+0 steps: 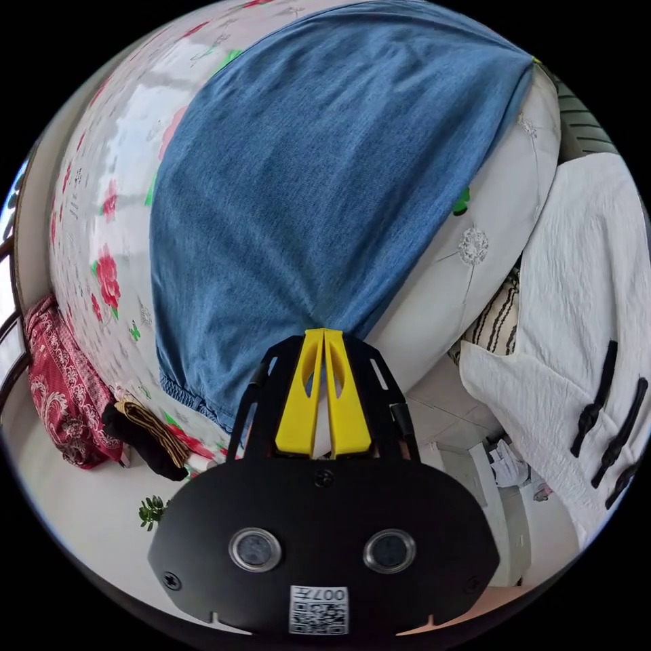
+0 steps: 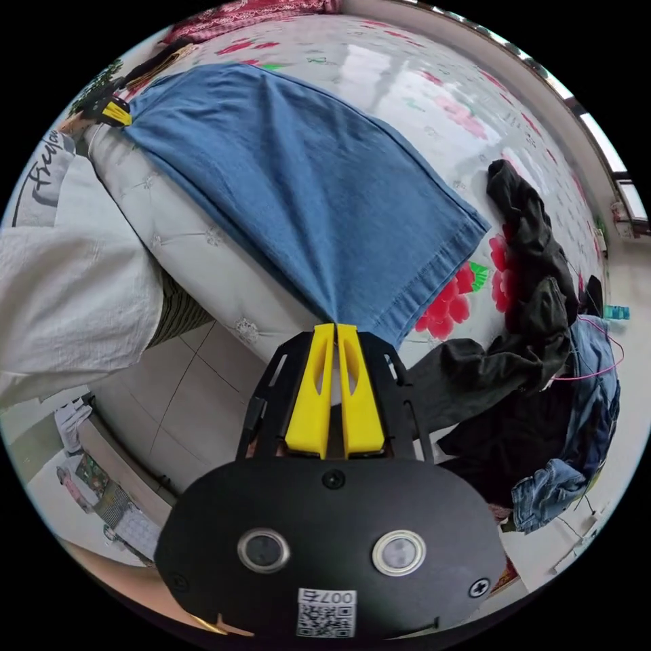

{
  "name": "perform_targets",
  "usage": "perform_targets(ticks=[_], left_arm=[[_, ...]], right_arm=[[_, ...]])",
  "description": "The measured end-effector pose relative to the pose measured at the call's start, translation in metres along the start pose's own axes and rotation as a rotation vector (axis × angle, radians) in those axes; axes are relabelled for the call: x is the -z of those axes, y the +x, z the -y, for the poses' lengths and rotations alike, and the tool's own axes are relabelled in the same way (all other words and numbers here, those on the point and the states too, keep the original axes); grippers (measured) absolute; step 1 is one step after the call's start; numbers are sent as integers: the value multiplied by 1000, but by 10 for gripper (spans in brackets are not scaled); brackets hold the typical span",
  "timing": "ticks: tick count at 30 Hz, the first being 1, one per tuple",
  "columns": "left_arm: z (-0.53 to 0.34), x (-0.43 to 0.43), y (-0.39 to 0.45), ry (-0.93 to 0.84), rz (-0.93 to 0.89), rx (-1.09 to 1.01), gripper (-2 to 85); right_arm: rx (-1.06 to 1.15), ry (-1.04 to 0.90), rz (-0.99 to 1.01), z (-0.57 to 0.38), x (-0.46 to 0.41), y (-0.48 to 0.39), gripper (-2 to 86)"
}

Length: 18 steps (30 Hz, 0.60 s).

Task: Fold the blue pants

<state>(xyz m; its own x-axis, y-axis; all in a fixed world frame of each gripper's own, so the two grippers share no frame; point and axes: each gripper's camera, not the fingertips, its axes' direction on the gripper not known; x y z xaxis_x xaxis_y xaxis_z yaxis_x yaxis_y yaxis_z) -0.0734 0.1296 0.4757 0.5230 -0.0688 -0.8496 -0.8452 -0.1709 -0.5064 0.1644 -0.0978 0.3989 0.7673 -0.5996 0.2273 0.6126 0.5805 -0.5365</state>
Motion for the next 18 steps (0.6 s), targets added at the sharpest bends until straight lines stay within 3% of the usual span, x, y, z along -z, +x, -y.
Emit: perform_targets(ticks=[14,18], left_arm=[[-21,-50,-28,60,-42,76,-10],[-60,-57,-50,146,-154,284,-10]], right_arm=[[31,-65,-12,4,24,-11,1],[-190,26,81,-23,51,13,14]])
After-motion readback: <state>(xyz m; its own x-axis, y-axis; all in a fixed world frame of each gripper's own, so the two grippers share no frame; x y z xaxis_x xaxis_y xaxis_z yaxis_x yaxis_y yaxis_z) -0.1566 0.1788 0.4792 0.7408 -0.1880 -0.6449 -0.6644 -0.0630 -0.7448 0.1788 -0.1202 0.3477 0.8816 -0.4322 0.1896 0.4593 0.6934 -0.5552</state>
